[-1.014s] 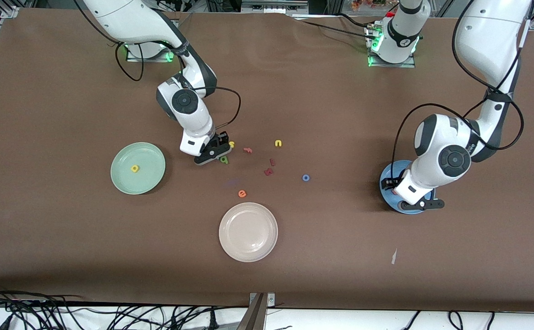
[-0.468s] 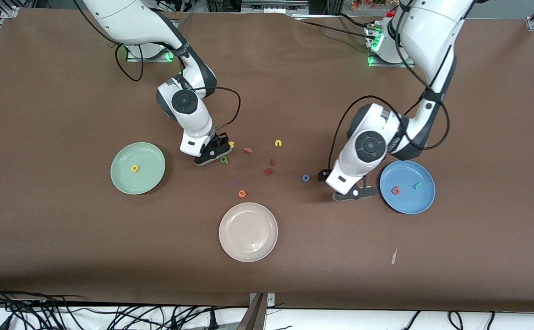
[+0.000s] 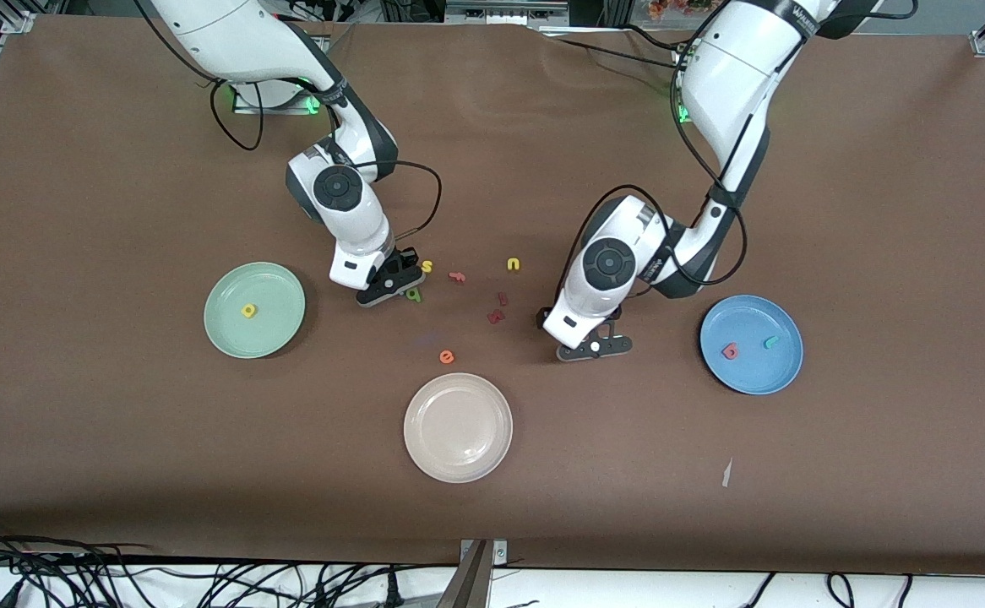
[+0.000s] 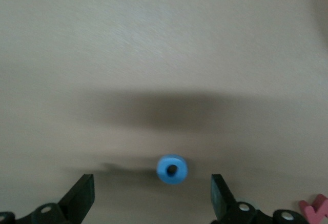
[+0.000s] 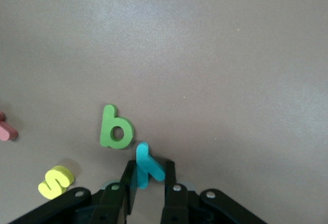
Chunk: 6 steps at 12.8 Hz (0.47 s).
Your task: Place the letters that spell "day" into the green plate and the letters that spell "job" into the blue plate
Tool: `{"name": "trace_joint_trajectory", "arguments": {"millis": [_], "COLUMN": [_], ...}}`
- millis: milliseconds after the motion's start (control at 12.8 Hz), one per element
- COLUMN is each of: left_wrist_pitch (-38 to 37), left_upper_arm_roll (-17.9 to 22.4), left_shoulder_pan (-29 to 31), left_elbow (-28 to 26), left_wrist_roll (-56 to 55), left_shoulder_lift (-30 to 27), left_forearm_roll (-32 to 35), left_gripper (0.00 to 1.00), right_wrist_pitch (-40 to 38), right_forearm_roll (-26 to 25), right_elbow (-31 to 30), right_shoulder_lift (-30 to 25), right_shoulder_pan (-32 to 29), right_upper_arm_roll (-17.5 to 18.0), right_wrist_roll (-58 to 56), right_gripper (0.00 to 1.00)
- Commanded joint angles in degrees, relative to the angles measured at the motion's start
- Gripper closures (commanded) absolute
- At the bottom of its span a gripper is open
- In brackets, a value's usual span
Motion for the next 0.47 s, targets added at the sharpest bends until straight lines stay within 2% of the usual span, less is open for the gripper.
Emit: {"name": "trace_joint_trajectory", "arguments": {"millis": [0, 234, 390], "left_wrist_pitch": [-0.4, -0.4, -0.4], "left_upper_arm_roll": [0.8, 0.8, 0.9], "left_shoulder_pan": [-0.4, -0.9, -1.2], "left_elbow": [1.6, 1.6, 1.8], "left_wrist_roll": [-0.9, -2.3, -3.6], "left_shoulder_lift": [0.8, 1.8, 2.3], "left_forearm_roll": [-1.2, -1.1, -1.0], "left_gripper": [0.06, 0.22, 0.32], "right_wrist_pitch": [1.1, -0.4, -7.1], "right_forearm_roll": [-0.8, -0.9, -0.2], "right_elbow": [-0.5, -0.6, -0.6], "right_shoulder_lift": [0.2, -1.9, -6.2], "right_shoulder_pan": [0.2, 0.1, -1.2], "right_upper_arm_roll": [-0.6, -1.6, -3.1], "right_wrist_roll": [-0.7, -3.4, -9.2], "right_gripper": [0.85, 0.87, 0.87]}}
